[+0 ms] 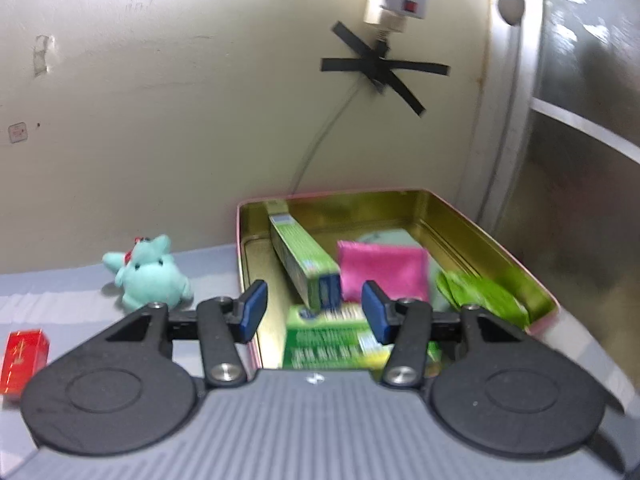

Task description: Organize objects

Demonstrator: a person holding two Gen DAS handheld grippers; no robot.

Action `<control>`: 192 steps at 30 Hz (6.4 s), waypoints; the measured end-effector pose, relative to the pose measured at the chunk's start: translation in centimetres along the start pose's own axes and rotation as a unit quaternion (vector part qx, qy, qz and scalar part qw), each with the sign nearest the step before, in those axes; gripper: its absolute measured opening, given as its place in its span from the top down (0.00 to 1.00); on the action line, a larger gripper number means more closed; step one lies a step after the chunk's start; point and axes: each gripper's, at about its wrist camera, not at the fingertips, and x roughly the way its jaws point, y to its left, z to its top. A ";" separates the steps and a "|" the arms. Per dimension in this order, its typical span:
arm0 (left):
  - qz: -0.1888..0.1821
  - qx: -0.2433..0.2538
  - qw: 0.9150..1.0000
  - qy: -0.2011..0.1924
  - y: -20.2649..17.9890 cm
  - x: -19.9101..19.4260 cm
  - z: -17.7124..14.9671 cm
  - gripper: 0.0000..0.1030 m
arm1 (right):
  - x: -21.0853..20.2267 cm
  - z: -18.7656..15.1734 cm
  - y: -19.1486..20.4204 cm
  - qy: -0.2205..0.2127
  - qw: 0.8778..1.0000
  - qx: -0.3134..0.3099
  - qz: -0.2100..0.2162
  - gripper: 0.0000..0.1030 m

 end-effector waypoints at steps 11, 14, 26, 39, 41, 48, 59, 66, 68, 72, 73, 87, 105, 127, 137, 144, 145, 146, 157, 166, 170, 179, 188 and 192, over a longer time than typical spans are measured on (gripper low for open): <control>0.020 0.030 0.999 0.021 -1.4 -2.2 -5.9 0.46 | -4.3 -2.9 0.4 -0.021 0.999 -0.026 -0.037 0.44; 0.035 0.033 0.999 0.017 -1.4 -2.3 -6.9 0.46 | -4.1 -3.1 1.2 -0.015 0.997 -0.055 -0.042 0.43; 0.070 0.031 0.997 -0.012 -0.6 -3.2 -8.6 0.43 | -3.9 -3.0 1.0 -0.010 0.997 -0.057 -0.040 0.43; 0.078 0.033 0.996 -0.018 -0.5 -2.7 -10.1 0.40 | -3.9 -3.0 1.0 -0.009 0.998 -0.054 -0.041 0.39; 0.080 0.036 0.996 -0.022 -0.4 -2.6 -10.3 0.39 | -4.0 -3.0 1.1 -0.010 0.998 -0.054 -0.042 0.39; 0.087 0.052 0.994 -0.029 -0.5 -2.0 -11.8 0.37 | -3.9 -3.0 1.0 -0.008 0.998 -0.055 -0.042 0.37; 0.085 0.067 0.994 -0.026 -0.9 -1.5 -13.0 0.36 | -4.1 -3.2 1.3 -0.006 0.997 -0.056 -0.046 0.35; 0.086 0.066 0.993 -0.035 -0.9 -1.8 -13.2 0.36 | -4.0 -3.1 1.2 -0.001 0.997 -0.058 -0.048 0.35; 0.085 0.067 0.994 -0.036 -0.8 -1.8 -13.1 0.36 | -3.8 -3.1 1.2 0.003 0.997 -0.060 -0.048 0.35; 0.075 0.052 0.995 -0.028 0.0 -2.0 -13.0 0.36 | -3.6 -3.1 1.3 0.010 0.996 -0.064 -0.053 0.35; 0.072 0.047 0.996 -0.025 0.4 -2.0 -12.9 0.35 | -3.5 -3.1 1.3 0.013 0.996 -0.065 -0.053 0.35; 0.187 -0.038 0.981 -0.018 16.4 -6.0 -11.9 0.32 | -2.2 -3.9 9.6 0.039 0.984 -0.172 0.011 0.35; 0.315 -0.207 0.924 -0.064 29.3 -8.3 -14.4 0.32 | 14.8 -13.3 28.7 0.245 0.930 -0.228 0.152 0.21; 0.352 -0.216 0.908 -0.065 29.8 -8.9 -14.5 0.29 | 14.0 -13.3 28.7 0.261 0.919 -0.236 0.180 0.33; 0.382 -0.276 0.878 -0.085 33.1 -9.8 -15.0 0.28 | 22.0 -17.5 34.7 0.301 0.918 -0.246 0.081 0.14; 0.356 -0.284 0.887 -0.071 33.3 -9.5 -15.0 0.28 | 19.1 -17.1 33.1 0.294 0.906 -0.277 0.126 0.34; 0.352 -0.282 0.890 -0.070 33.2 -9.4 -15.0 0.28 | 18.4 -16.9 32.5 0.297 0.903 -0.280 0.134 0.34; 0.346 -0.279 0.893 -0.068 33.1 -9.4 -15.1 0.28 | 17.3 -16.8 31.9 0.295 0.899 -0.290 0.143 0.35; 0.333 -0.222 0.914 -0.068 31.1 -9.0 -14.8 0.27 | 3.8 -12.3 18.5 0.290 0.900 -0.291 0.144 0.39; 0.355 -0.144 0.921 -0.065 28.6 -8.5 -14.3 0.25 | -3.0 -11.1 12.6 0.251 0.921 -0.276 0.114 0.42; 0.358 -0.134 0.922 -0.057 28.3 -8.4 -14.3 0.25 | -3.7 -10.7 11.7 0.246 0.928 -0.256 0.113 0.32; 0.349 -0.127 0.927 -0.045 28.1 -8.3 -14.4 0.25 | -4.0 -11.0 12.5 0.224 0.921 -0.294 0.126 0.17; 0.330 -0.123 0.936 -0.020 27.4 -8.4 -14.7 0.25 | -4.0 -11.1 12.5 0.220 0.922 -0.290 0.128 0.17; 0.290 -0.115 0.950 0.013 25.9 -8.2 -14.8 0.25 | -3.8 -11.0 12.2 0.228 0.923 -0.282 0.126 0.18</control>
